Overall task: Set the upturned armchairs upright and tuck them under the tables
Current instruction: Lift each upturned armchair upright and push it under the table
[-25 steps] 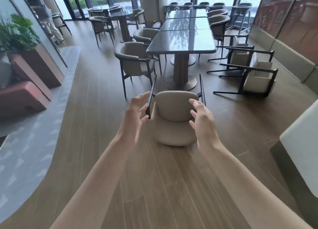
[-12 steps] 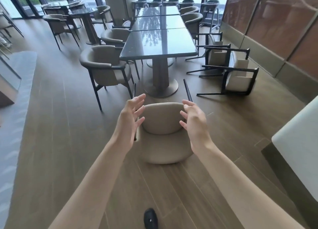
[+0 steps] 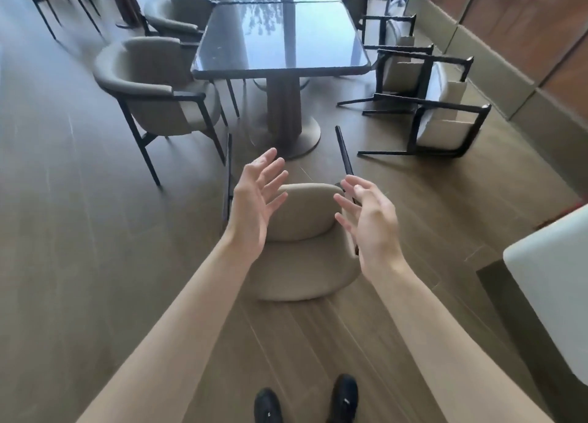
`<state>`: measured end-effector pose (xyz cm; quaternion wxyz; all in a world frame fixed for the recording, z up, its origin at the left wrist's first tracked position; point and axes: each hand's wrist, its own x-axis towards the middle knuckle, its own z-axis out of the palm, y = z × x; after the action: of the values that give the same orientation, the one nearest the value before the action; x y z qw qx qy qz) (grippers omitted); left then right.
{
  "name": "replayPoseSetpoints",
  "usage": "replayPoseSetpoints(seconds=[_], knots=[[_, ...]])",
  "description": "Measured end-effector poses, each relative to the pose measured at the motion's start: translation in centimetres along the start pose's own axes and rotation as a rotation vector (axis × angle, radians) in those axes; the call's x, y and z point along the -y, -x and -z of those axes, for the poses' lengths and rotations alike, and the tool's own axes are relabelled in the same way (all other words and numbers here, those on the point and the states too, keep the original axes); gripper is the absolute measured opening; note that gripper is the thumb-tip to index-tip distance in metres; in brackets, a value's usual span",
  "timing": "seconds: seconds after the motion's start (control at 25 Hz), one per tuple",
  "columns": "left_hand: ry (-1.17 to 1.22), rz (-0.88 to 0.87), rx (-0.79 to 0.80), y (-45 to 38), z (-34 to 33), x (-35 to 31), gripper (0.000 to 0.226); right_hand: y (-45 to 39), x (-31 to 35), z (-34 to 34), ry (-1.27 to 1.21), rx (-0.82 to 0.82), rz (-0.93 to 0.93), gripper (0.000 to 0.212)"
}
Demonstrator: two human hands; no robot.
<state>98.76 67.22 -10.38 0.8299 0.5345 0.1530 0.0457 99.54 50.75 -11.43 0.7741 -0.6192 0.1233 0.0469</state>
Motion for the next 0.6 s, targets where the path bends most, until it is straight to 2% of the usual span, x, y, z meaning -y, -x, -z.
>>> replayPoseSetpoints(seconds=[0.12, 0.36, 0.6], knots=[[0.09, 0.028, -0.05, -3.0, -0.8, 2.2, 0.058, -4.1, -1.2, 0.4, -0.01, -0.005, -0.027, 0.03], [0.238, -0.02, -0.224, -7.4, -0.2, 8.1, 0.054, -10.6, -5.7, 0.9, -0.048, 0.07, -0.113, 0.026], [0.409, 0.095, -0.321, -11.8, 3.7, 18.5, 0.049, -15.1, -16.3, 3.1, -0.079, 0.031, -0.224, 0.026]])
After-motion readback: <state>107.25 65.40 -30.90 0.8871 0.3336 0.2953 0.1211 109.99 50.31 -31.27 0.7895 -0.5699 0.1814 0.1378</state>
